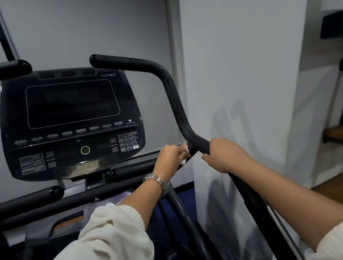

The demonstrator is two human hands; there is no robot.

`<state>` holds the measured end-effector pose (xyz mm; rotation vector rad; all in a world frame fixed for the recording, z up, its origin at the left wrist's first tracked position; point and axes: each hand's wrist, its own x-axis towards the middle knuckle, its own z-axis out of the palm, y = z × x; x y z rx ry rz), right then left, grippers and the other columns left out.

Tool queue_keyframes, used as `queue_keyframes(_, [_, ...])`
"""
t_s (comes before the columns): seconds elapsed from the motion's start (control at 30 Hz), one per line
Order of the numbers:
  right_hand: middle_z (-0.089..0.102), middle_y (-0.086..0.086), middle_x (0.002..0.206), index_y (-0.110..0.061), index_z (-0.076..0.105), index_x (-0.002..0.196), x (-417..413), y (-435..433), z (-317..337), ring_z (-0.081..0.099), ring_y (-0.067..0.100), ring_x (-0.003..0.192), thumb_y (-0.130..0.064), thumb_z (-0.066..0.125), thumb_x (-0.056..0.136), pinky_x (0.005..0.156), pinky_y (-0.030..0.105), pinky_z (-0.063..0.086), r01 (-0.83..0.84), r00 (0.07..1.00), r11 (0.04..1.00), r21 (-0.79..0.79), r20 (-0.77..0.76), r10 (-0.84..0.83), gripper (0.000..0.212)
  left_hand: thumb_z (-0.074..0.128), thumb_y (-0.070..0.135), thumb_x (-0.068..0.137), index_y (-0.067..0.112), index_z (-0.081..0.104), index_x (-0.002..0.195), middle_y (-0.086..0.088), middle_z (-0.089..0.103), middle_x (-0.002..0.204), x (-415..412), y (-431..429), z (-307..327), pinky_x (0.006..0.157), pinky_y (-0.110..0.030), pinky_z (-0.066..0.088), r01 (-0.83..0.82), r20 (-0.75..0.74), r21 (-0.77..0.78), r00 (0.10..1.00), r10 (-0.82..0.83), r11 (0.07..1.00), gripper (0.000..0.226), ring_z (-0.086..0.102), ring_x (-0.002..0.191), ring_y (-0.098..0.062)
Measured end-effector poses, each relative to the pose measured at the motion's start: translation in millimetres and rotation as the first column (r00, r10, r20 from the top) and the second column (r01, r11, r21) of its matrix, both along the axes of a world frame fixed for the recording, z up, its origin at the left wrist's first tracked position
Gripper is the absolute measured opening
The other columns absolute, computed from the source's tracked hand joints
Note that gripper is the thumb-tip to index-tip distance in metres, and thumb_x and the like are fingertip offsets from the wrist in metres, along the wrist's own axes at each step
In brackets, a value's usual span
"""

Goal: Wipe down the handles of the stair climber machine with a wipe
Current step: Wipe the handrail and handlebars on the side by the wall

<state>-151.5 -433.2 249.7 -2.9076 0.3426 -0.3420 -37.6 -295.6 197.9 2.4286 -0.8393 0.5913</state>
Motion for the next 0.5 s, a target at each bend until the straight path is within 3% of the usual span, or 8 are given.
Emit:
queue_keyframes(0.1, [0.042,-0.003,0.070,-0.014,0.041,0.092,-2,0,2,0.050,0.021,0.067,-0.038,0.051,0.094,0.047,0.027,0.032,-0.006,1.000,1.000,0.014,-0.009,0.006,0.025,0.054,0.029,0.094,0.020,0.071,0.096,-0.008,0.070,0.084,3,5,6,0.068,-0.029,0.042,-0.068,0.079,0.264,0.996,0.048,0.962,0.020,0.065,0.083,-0.025])
queue_keyframes(0.23, [0.045,-0.002,0.074,-0.013,0.044,0.096,-2,1,3,0.053,0.023,0.074,-0.040,0.051,0.094,0.060,0.029,0.039,0.000,0.999,1.000,0.031,-0.035,0.001,0.028,0.057,0.033,0.093,0.014,0.075,0.093,-0.008,0.070,0.080,8,10,25,0.061,-0.026,0.042,-0.097,0.056,0.356,0.995,0.083,0.929,0.026,0.065,0.074,-0.024])
queue_keyframes(0.3, [0.047,0.000,0.078,-0.014,0.044,0.096,-3,1,4,0.053,0.023,0.075,-0.041,0.051,0.094,0.062,0.030,0.040,0.004,0.999,0.999,0.037,-0.043,-0.003,0.028,0.060,0.033,0.092,0.013,0.076,0.087,-0.003,0.061,0.059,12,19,33,0.053,-0.021,0.037,-0.100,0.005,0.182,0.995,0.101,0.978,0.026,0.054,0.053,-0.016])
queue_keyframes(0.33, [0.048,0.000,0.081,-0.014,0.044,0.097,-3,1,4,0.053,0.023,0.076,-0.041,0.051,0.094,0.063,0.030,0.041,0.005,0.999,0.999,0.037,-0.042,-0.004,0.028,0.060,0.032,0.091,0.013,0.077,0.084,-0.001,0.054,0.050,14,22,38,0.047,-0.018,0.032,-0.098,-0.020,0.015,0.995,0.098,0.995,0.026,0.045,0.045,-0.012])
queue_keyframes(0.4, [0.049,0.001,0.084,-0.014,0.045,0.098,-2,1,4,0.053,0.024,0.076,-0.041,0.051,0.094,0.063,0.030,0.041,0.008,0.999,0.999,0.031,-0.037,-0.007,0.027,0.059,0.032,0.092,0.014,0.077,0.089,-0.003,0.055,0.048,21,23,51,0.043,-0.017,0.028,-0.052,0.020,-0.323,0.998,0.062,0.945,0.025,0.035,0.040,-0.007])
queue_keyframes(0.43, [0.048,0.001,0.084,-0.015,0.044,0.097,-1,1,3,0.052,0.024,0.076,-0.041,0.051,0.094,0.063,0.030,0.041,0.010,0.999,1.000,0.028,-0.034,-0.009,0.027,0.058,0.032,0.093,0.015,0.076,0.094,-0.005,0.058,0.051,22,20,58,0.043,-0.019,0.030,-0.004,0.074,-0.403,0.997,0.036,0.915,0.025,0.036,0.040,-0.007])
queue_keyframes(0.5, [0.048,0.001,0.082,-0.015,0.042,0.094,0,0,2,0.052,0.024,0.075,-0.042,0.051,0.093,0.062,0.030,0.041,0.015,1.000,1.000,0.017,-0.026,-0.015,0.028,0.057,0.028,0.094,0.017,0.074,0.102,-0.009,0.067,0.064,25,7,69,0.048,-0.025,0.043,0.117,0.213,-0.348,0.976,-0.043,0.930,0.022,0.052,0.047,-0.013])
